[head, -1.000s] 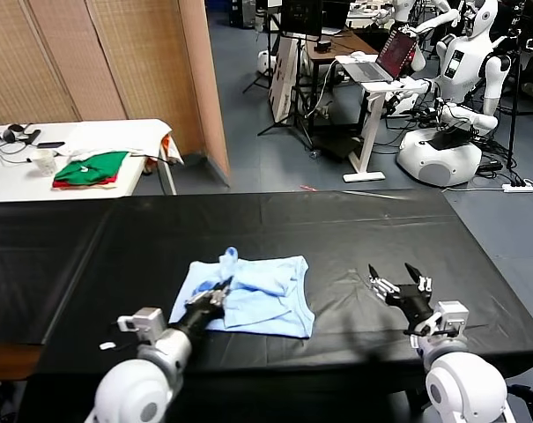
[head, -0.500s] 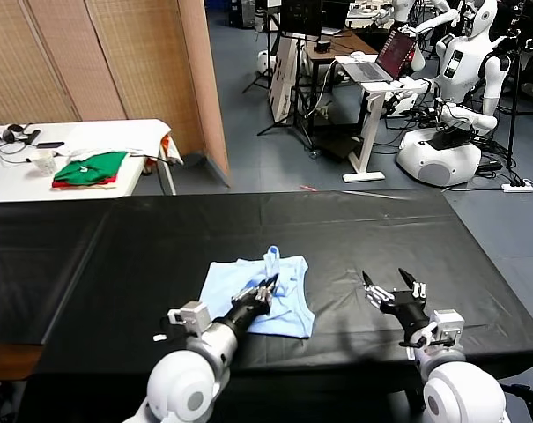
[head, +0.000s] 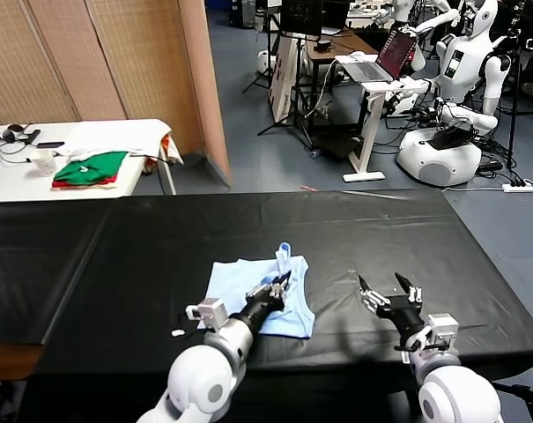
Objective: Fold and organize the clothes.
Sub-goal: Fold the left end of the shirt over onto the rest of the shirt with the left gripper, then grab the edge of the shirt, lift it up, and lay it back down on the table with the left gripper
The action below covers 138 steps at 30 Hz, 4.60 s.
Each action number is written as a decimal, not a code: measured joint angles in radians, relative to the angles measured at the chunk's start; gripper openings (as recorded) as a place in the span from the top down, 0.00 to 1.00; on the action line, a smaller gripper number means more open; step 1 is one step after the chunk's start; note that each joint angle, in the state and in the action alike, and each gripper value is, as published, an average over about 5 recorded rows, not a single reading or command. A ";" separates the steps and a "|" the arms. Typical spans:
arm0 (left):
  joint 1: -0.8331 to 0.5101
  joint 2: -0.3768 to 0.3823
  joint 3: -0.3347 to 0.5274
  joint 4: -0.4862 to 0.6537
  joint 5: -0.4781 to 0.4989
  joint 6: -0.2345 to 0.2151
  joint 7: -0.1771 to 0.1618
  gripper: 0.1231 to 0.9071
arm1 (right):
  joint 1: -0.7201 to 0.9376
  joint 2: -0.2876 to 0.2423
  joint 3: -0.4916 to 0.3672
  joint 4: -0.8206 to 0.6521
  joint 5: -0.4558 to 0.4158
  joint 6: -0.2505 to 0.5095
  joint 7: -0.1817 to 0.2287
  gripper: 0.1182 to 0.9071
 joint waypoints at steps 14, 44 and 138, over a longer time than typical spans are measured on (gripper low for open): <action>0.045 -0.051 0.042 -0.027 0.062 -0.024 0.095 0.05 | -0.001 -0.072 -0.081 0.001 0.014 -0.012 -0.043 0.00; 0.171 0.101 -0.258 -0.067 0.373 -0.125 0.150 0.00 | 0.343 -0.112 -0.494 -0.129 0.007 -0.223 -0.009 0.00; 0.178 0.045 -0.359 0.178 -0.049 -0.189 0.272 0.77 | -0.010 -0.081 -0.177 0.063 0.019 0.113 0.008 0.00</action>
